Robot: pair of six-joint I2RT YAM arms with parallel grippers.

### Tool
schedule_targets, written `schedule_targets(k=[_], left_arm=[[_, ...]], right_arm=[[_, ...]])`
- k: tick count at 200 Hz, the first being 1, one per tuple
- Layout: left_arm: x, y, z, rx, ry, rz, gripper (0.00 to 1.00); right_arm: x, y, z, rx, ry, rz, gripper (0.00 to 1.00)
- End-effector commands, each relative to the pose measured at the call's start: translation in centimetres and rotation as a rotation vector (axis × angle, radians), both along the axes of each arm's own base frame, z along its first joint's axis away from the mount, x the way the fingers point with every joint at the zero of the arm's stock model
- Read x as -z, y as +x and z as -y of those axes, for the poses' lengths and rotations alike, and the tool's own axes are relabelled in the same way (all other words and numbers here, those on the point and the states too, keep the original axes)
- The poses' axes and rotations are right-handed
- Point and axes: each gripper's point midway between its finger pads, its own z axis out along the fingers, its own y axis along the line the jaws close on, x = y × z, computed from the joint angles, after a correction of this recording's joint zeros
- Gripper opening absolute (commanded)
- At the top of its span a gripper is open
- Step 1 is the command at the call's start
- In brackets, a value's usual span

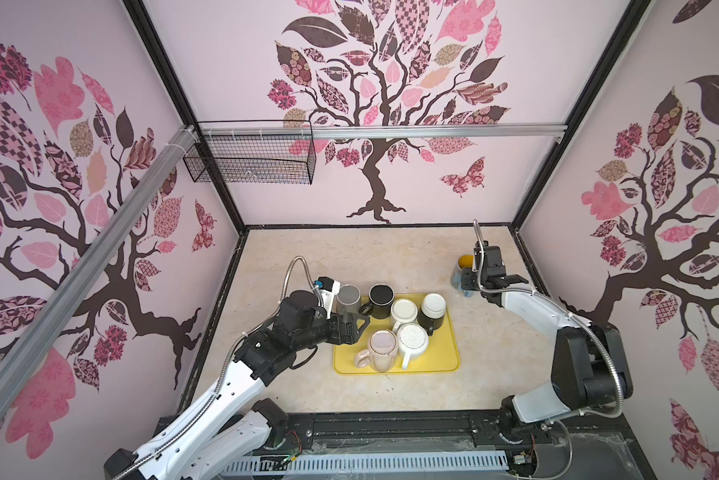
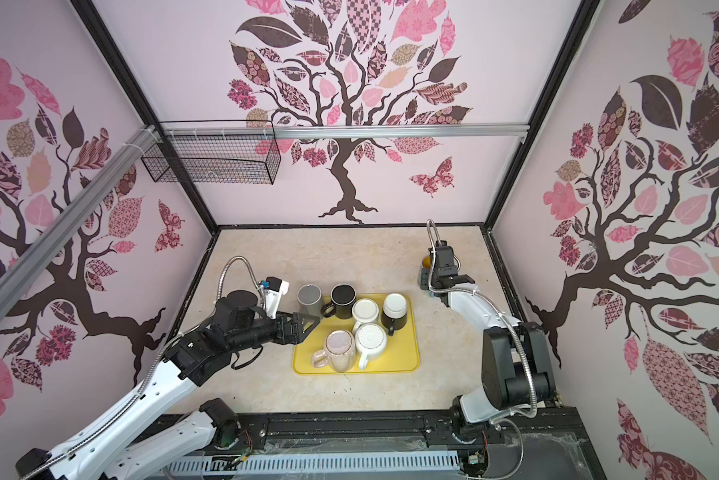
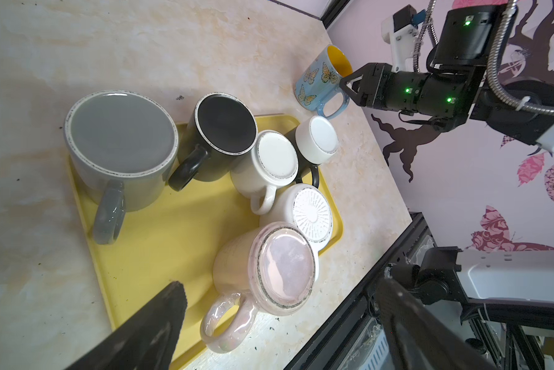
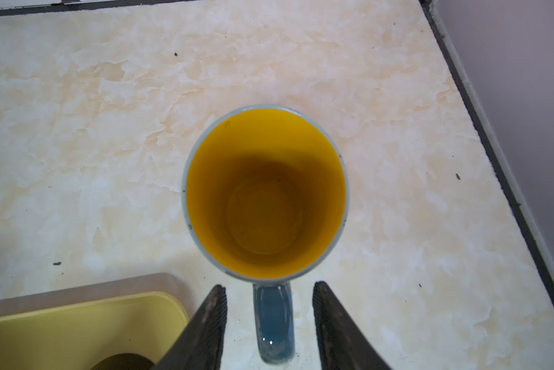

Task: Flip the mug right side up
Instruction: 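Lower the blue butterfly mug upright onto the table with the right gripper, then open the right gripper and lift it off the blue mug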

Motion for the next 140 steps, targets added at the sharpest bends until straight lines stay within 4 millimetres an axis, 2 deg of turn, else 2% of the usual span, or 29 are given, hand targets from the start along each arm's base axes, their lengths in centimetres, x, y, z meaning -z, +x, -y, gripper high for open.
schedule_targets(k=[1,15,23,27,31,34,63,77,91,110,140], left_arm=[[0.4,0.0,-0.5,-0.014,0.037,0.022,0.97],[0.3,-0.1,-0.5,-0.008,0.042,0.033,0.97],[0.3,0.0,-0.5,-0.01,0.045,0.037,0.96],[0.3,0.0,-0.5,-0.012,0.046,0.038,0.97],[0.2,0.0,-0.6,-0.015,0.045,0.04,0.97],[0.3,0.0,-0.6,-0.016,0.045,0.04,0.97],[0.3,0.2,-0.8,-0.03,0.071,0.048,0.97],[0.2,0.3,-0.9,-0.031,0.078,0.057,0.96],[0.2,0.4,-1.0,-0.037,0.094,0.066,0.96],[0.2,0.8,-1.8,-0.075,0.136,0.08,0.97],[0.3,1.3,-2.5,-0.12,0.174,0.081,0.96]], right_arm=[[-3.5,-0.7,0.8,0.042,-0.017,0.057,0.5],[-6.4,-1.1,1.5,0.08,-0.027,0.119,0.59],[-8.2,-1.3,1.6,0.086,-0.022,0.167,0.68],[-9.0,-1.4,1.5,0.08,-0.009,0.193,0.77],[-9.9,-1.4,1.3,0.07,0.002,0.221,0.96],[-10.5,-1.5,1.1,0.06,0.015,0.241,0.99],[-15.7,-2.2,-1.7,-0.014,0.225,0.377,1.0],[-18.0,-2.8,-4.2,-0.117,0.301,0.425,1.0],[-20.1,-4.0,-7.5,-0.288,0.25,0.459,1.0],[-21.1,-5.7,-11.5,-0.447,0.163,0.454,1.0],[-21.5,-6.1,-11.7,-0.382,0.274,0.47,1.0]])
